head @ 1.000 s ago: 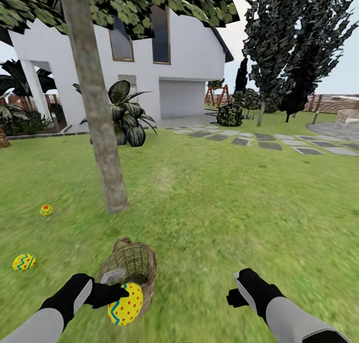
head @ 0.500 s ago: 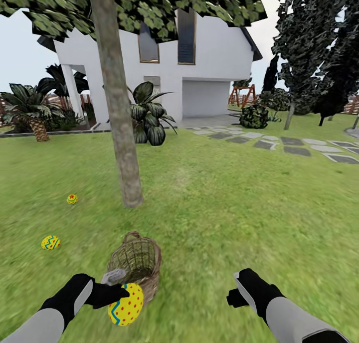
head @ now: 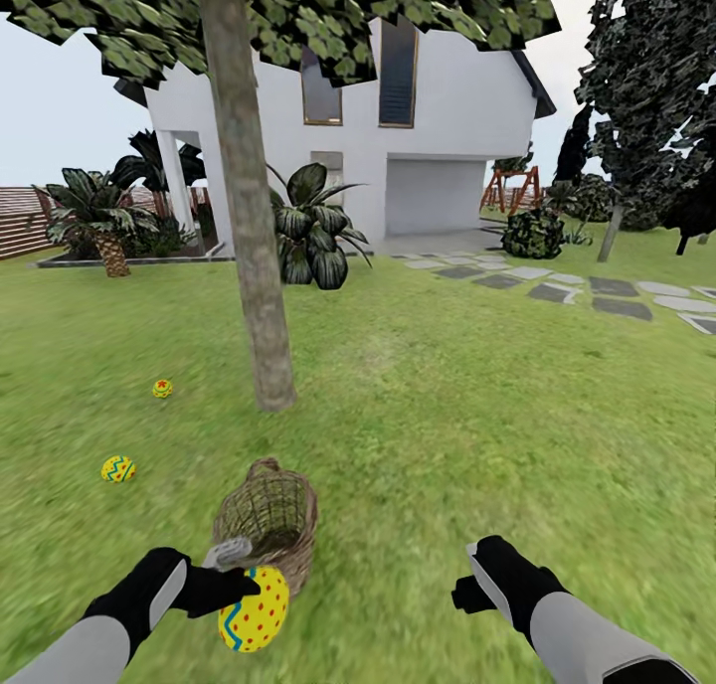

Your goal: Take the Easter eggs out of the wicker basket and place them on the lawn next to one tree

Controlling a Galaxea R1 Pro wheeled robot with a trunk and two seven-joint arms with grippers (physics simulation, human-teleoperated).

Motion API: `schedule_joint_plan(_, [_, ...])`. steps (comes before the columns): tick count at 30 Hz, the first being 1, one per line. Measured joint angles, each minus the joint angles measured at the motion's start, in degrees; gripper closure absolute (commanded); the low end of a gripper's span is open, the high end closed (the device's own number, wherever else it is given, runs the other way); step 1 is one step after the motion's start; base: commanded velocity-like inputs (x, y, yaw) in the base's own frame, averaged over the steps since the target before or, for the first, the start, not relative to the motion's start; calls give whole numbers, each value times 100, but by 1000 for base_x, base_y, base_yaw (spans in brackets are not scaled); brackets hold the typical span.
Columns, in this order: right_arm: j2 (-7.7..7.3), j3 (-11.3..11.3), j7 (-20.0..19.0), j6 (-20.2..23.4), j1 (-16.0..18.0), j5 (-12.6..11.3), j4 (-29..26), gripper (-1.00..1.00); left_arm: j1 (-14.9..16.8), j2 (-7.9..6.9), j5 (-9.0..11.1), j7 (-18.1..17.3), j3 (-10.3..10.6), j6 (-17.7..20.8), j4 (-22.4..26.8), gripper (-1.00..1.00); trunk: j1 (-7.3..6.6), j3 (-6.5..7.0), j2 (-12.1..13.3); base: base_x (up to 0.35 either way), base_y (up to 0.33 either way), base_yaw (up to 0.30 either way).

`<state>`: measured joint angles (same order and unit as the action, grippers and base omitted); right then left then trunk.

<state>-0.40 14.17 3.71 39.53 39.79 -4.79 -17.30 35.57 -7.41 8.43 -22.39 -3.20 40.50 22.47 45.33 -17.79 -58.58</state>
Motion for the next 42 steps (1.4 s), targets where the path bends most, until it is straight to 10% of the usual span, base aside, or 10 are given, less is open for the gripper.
schedule_joint_plan(42, [24, 61, -4, -23, 0, 4, 221, -100, 0, 164, -41, 20, 22, -4, -64, 100, -25, -71, 41, 64, -204, 33])
